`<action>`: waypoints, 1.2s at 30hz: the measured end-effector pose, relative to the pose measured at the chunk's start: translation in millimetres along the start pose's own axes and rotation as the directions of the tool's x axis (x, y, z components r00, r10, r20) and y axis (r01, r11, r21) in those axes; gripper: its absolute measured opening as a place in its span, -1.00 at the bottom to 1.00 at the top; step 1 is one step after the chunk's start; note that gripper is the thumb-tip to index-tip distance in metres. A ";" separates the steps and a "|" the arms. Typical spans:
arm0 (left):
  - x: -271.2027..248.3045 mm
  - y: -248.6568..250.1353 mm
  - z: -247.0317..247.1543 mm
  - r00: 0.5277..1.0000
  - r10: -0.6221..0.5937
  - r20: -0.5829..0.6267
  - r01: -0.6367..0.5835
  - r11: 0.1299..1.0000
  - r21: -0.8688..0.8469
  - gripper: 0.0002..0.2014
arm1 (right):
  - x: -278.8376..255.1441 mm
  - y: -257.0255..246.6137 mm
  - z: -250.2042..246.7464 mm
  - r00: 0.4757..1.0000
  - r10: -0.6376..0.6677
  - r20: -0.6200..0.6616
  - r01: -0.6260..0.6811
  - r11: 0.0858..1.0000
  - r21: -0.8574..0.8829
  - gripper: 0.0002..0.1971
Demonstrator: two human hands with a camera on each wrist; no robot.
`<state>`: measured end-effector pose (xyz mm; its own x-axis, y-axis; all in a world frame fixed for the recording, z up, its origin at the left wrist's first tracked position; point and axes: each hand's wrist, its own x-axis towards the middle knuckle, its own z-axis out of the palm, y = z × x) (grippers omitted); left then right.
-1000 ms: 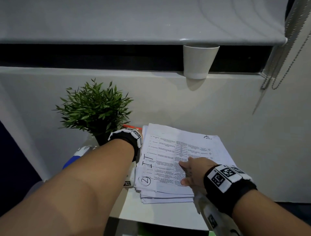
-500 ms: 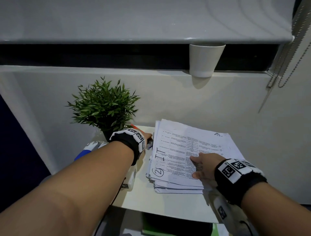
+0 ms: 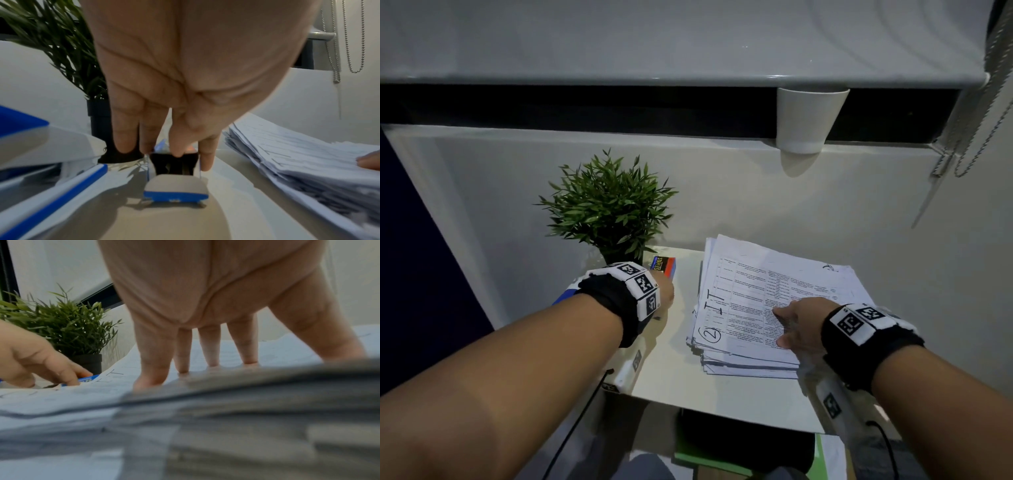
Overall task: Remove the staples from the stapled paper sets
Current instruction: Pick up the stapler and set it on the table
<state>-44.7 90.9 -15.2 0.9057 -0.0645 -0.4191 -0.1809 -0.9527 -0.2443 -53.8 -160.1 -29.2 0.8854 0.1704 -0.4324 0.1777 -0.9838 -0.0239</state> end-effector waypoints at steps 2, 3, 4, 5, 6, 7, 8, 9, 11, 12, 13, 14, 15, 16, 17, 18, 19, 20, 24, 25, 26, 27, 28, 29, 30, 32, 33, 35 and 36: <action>-4.0 3.6 1.3 0.998 0.006 -0.059 -0.007 1.000 -0.022 -0.53 | -1.5 12.4 -7.9 0.997 0.051 -0.058 -0.045 0.995 0.091 -0.45; -7.1 6.0 -1.1 0.993 0.006 -0.116 -0.016 0.997 -0.079 -0.50 | -3.1 23.0 -15.0 0.992 0.081 -0.092 -0.073 0.993 0.088 -0.46; -11.0 9.1 -2.5 0.985 -0.005 -0.171 -0.023 0.987 -0.159 -0.51 | -4.6 34.7 -20.1 0.985 0.130 -0.114 -0.120 0.988 0.093 -0.44; -15.3 13.3 -3.6 0.977 -0.014 -0.213 -0.036 0.973 -0.229 -0.55 | -6.9 44.6 -24.6 0.972 0.199 -0.123 -0.186 0.977 0.108 -0.40; -19.9 17.8 -3.7 0.971 -0.008 -0.241 -0.060 0.960 -0.275 -0.58 | -6.8 55.6 -26.5 0.958 0.265 -0.110 -0.253 0.961 0.115 -0.37; -24.7 22.9 -2.7 0.970 0.001 -0.244 -0.076 0.952 -0.297 -0.60 | -7.4 65.3 -24.5 0.947 0.311 -0.078 -0.303 0.947 0.104 -0.38; -26.1 28.9 -0.3 0.972 0.021 -0.234 -0.092 0.952 -0.293 -0.63 | -4.8 74.0 -17.8 0.940 0.339 -0.041 -0.333 0.937 0.107 -0.43; -29.0 35.5 1.8 0.975 0.043 -0.217 -0.103 0.957 -0.271 -0.66 | 0.6 82.3 -7.6 0.942 0.335 -0.018 -0.332 0.938 0.102 -0.53; -33.6 46.6 4.1 0.981 0.090 -0.170 -0.123 0.974 -0.191 -0.70 | 20.1 95.2 14.6 0.944 0.330 -0.016 -0.327 0.941 0.081 -0.53; -34.1 49.6 5.1 0.985 0.113 -0.129 -0.131 0.981 -0.140 -0.70 | 35.0 104.1 24.8 0.938 0.343 -0.041 -0.339 0.937 0.090 -0.44; -36.4 50.8 5.6 0.988 0.125 -0.092 -0.134 0.986 -0.097 -0.69 | 47.6 111.9 33.3 0.940 0.339 -0.043 -0.333 0.936 0.111 -0.40; -36.6 50.6 7.4 0.989 0.122 -0.081 -0.128 0.989 -0.070 -0.69 | 54.0 113.1 37.8 0.946 0.321 -0.041 -0.314 0.942 0.120 -0.37; -37.7 49.0 9.2 0.990 0.116 -0.077 -0.121 0.991 -0.061 -0.68 | 53.8 106.1 36.5 0.949 0.312 -0.051 -0.304 0.945 0.124 -0.36; -38.6 47.3 10.7 0.991 0.106 -0.079 -0.110 0.993 -0.052 -0.67 | 51.3 97.8 34.0 0.948 0.312 -0.059 -0.302 0.944 0.130 -0.37; -38.8 44.9 13.2 0.992 0.096 -0.082 -0.100 0.994 -0.045 -0.67 | 47.3 89.9 31.7 0.949 0.308 -0.068 -0.297 0.945 0.134 -0.39; -39.6 43.0 14.7 0.993 0.086 -0.080 -0.090 0.995 -0.041 -0.67 | 45.1 83.9 29.6 0.952 0.299 -0.072 -0.287 0.947 0.143 -0.42; -39.0 40.9 17.6 0.993 0.083 -0.081 -0.087 0.995 -0.046 -0.67 | 43.0 78.0 26.8 0.953 0.291 -0.079 -0.277 0.949 0.150 -0.45; -38.8 39.2 19.7 0.994 0.078 -0.082 -0.083 0.995 -0.055 -0.68 | 42.9 73.8 24.6 0.955 0.284 -0.088 -0.269 0.952 0.148 -0.47; -46.0 31.6 27.8 0.992 0.061 -0.112 -0.070 0.994 -0.079 -0.68 | 47.9 63.1 17.5 0.961 0.262 -0.085 -0.251 0.960 0.120 -0.48; -47.0 29.7 29.6 0.990 0.046 -0.133 -0.062 0.991 -0.121 -0.69 | 46.5 60.2 16.0 0.960 0.267 -0.085 -0.258 0.960 0.105 -0.47; -50.5 27.4 29.5 0.989 0.031 -0.144 -0.055 0.984 -0.167 -0.70 | 39.9 52.5 11.7 0.955 0.278 -0.102 -0.268 0.958 0.102 -0.42; -54.4 25.7 28.2 0.989 0.018 -0.146 -0.050 0.973 -0.224 -0.71 | 34.2 44.6 6.9 0.942 0.308 -0.134 -0.292 0.948 0.128 -0.38; -57.5 23.6 26.6 0.988 -0.005 -0.156 -0.042 0.954 -0.296 -0.71 | 26.2 32.7 -0.5 0.929 0.328 -0.170 -0.305 0.940 0.152 -0.35; -61.4 19.9 24.3 0.982 -0.045 -0.185 -0.031 0.921 -0.388 -0.70 | 15.4 17.0 -9.2 0.920 0.334 -0.203 -0.303 0.938 0.169 -0.36; -66.0 15.0 22.5 0.966 -0.091 -0.241 -0.034 0.881 -0.471 -0.70 | 6.4 0.9 -17.1 0.915 0.318 -0.246 -0.283 0.944 0.168 -0.37; -77.3 1.7 21.9 0.905 -0.206 -0.373 -0.069 0.794 -0.604 -0.67 | -10.1 -33.9 -29.4 0.917 0.222 -0.331 -0.199 0.975 0.101 -0.36; -83.8 -6.9 23.2 0.863 -0.277 -0.423 -0.076 0.756 -0.650 -0.67 | -18.8 -52.7 -32.3 0.919 0.164 -0.359 -0.141 0.986 0.090 -0.35; -92.7 -26.6 31.0 0.780 -0.413 -0.470 -0.059 0.700 -0.712 -0.62 | -32.0 -87.0 -30.7 0.924 0.035 -0.381 0.010 0.993 0.115 -0.38; -95.9 -38.1 35.9 0.745 -0.466 -0.478 -0.034 0.689 -0.724 -0.60 | -38.2 -104.6 -28.7 0.919 -0.043 -0.391 0.098 0.988 0.122 -0.41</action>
<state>-138.3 144.0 2.9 0.9421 0.2538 0.2192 0.1227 -0.8691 0.4792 -93.9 -62.1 15.7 0.9743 0.2207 -0.0443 0.2099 -0.9618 -0.1758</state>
